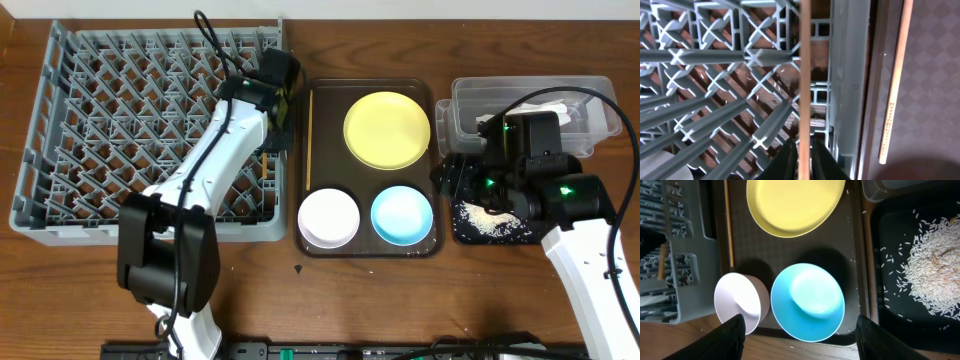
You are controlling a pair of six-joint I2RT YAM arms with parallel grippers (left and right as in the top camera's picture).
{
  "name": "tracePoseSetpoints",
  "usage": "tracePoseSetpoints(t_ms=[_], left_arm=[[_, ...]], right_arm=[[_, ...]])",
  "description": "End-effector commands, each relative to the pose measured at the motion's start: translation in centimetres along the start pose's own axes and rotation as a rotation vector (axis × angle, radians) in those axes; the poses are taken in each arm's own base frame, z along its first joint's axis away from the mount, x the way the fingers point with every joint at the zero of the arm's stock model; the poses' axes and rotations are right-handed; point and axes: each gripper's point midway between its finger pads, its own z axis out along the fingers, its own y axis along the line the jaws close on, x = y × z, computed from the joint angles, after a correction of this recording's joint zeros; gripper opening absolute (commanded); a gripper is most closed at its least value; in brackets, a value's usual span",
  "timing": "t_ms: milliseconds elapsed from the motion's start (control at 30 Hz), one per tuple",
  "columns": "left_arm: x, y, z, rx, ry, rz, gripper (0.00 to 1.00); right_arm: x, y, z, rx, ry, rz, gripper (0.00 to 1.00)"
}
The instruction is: Sort waste into correct bins and load items into the dishwasher
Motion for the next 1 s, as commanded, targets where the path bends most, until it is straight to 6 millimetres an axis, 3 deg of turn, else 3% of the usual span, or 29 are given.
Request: tracePoseSetpoints(t_ms=[0, 33, 100, 233, 367, 433, 500, 700, 967], left_arm=[[-1.5, 0.2, -3.2, 0.021, -0.075, -0.003, 0.18], [-1.8, 0.1, -4.2, 0.030, -0.093, -0.006, 0.24], [-2.2, -0.4, -6.2, 0.071, -0.134, -0.005, 0.24], [-2.0, -3.7, -9.1, 0.214, -0.188, 0.034, 0.25], [-1.3, -7.9, -9.5, 0.274, -0.208, 0.125, 0.25], [-1.0, -9.7, -8.5, 0.258, -0.220, 0.184, 0.25], [-1.2, -10.3, -7.0, 0.186, -0.236, 0.205, 0.28], [-2.9, -9.8, -1.0, -0.064, -0.268, 0.220, 0.36], [-2.5, -10.1, 6.0, -0.117, -0.194, 0.230, 0.39]], right_arm=[[-0.4, 0.1, -0.3, -0.009, -0.013, -0.007, 0.68], [-0.5, 0.2, -0.3, -0.010, -0.015, -0.008, 0.68], [-0.5, 0.2, -0.3, -0.011, -0.017, -0.008, 0.68], [-0.5, 0.2, -0.3, -0.011, -0.018, -0.009, 0.69], [-0.7, 0.3, -0.3, -0.013, -0.022, -0.010, 0.69], [-0.7, 0.3, -0.3, -0.013, -0.022, -0.010, 0.69], [-0.7, 0.3, -0.4, -0.014, -0.024, -0.011, 0.69], [-0.7, 0.3, -0.3, -0.014, -0.022, -0.006, 0.69], [-0.6, 0.3, -0.3, -0.013, -0.021, -0.006, 0.69]])
